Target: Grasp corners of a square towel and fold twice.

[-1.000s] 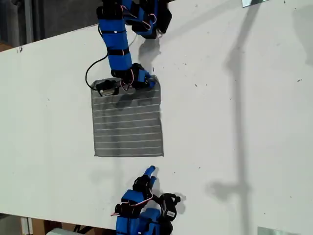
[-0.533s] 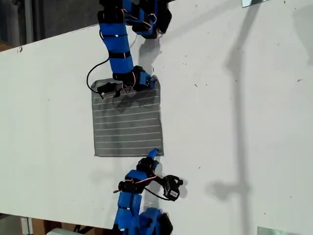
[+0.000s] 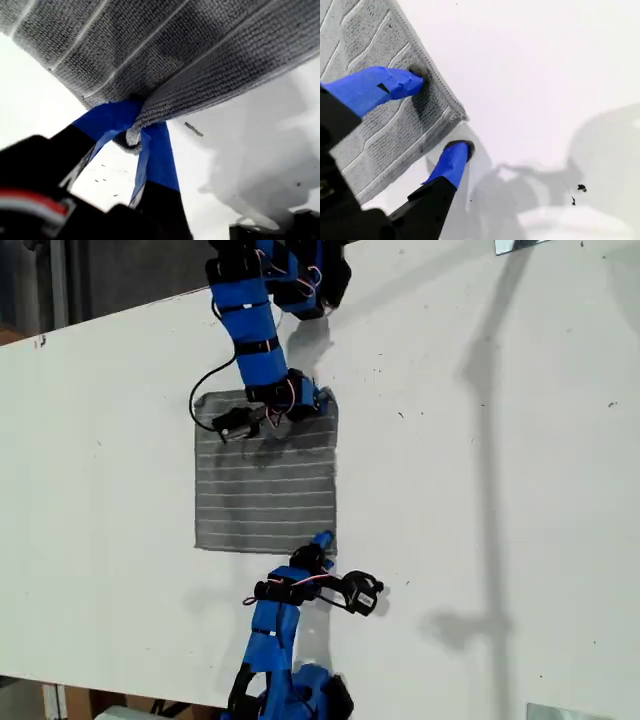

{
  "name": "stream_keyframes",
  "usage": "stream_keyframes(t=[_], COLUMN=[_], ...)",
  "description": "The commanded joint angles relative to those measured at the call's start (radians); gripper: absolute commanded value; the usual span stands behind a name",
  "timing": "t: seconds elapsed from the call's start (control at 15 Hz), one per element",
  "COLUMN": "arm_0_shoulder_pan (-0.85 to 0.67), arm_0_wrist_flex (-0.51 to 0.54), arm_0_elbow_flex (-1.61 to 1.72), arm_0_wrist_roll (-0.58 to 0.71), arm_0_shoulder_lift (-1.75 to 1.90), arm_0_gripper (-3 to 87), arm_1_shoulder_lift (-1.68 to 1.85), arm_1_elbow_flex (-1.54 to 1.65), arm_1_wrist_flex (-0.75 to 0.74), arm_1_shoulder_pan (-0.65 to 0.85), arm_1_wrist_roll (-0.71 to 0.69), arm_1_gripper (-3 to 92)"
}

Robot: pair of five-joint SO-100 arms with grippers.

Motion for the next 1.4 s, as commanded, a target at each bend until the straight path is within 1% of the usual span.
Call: stream_keyframes(t=[0.0,0.13,0.33,0.4,0.47,0.67,0.8,0.87,0.93,1.0,1.07,1.27,1.33], arm_0_shoulder_pan=[-0.008,-0.011,0.015,0.031,0.058,0.195,0.339,0.407,0.459,0.494,0.515,0.558,0.563], arm_0_wrist_flex=[0.026,0.041,0.043,0.054,0.094,0.183,0.278,0.302,0.296,0.247,0.189,0.06,0.054], arm_0_elbow_flex=[-0.015,-0.035,-0.06,-0.074,-0.109,-0.189,-0.305,-0.38,-0.431,-0.44,-0.436,-0.43,-0.44], arm_0_wrist_roll=[-0.002,-0.011,-0.029,-0.032,-0.041,-0.117,-0.21,-0.249,-0.276,-0.296,-0.31,-0.344,-0.339], arm_0_shoulder_lift=[-0.002,-0.017,-0.041,-0.043,-0.043,-0.041,-0.026,-0.026,-0.029,-0.029,-0.037,-0.1,-0.101], arm_0_gripper=[18.9,0.0,-0.1,-0.1,-0.1,-0.1,-0.1,-0.1,-0.1,-0.1,-0.1,-0.1,-0.1], arm_1_shoulder_lift=[0.072,0.089,0.084,0.081,0.083,0.084,0.091,0.086,0.083,0.083,0.081,0.04,0.041], arm_1_elbow_flex=[-0.018,-0.018,-0.017,-0.017,-0.025,-0.06,-0.069,-0.08,-0.08,-0.08,-0.08,-0.081,-0.098], arm_1_wrist_flex=[0.006,0.0,-0.021,-0.031,-0.032,-0.026,-0.092,-0.129,-0.175,-0.207,-0.241,-0.385,-0.385], arm_1_shoulder_pan=[-0.052,-0.081,-0.101,-0.115,-0.141,-0.288,-0.433,-0.505,-0.565,-0.612,-0.655,-0.761,-0.781], arm_1_wrist_roll=[0.031,0.044,0.044,0.051,0.067,0.183,0.299,0.357,0.41,0.457,0.497,0.586,0.609], arm_1_gripper=[-0.1,-0.1,-0.1,-0.1,-0.1,-0.1,-0.1,-0.1,-0.1,-0.1,-0.1,-0.1,-0.1])
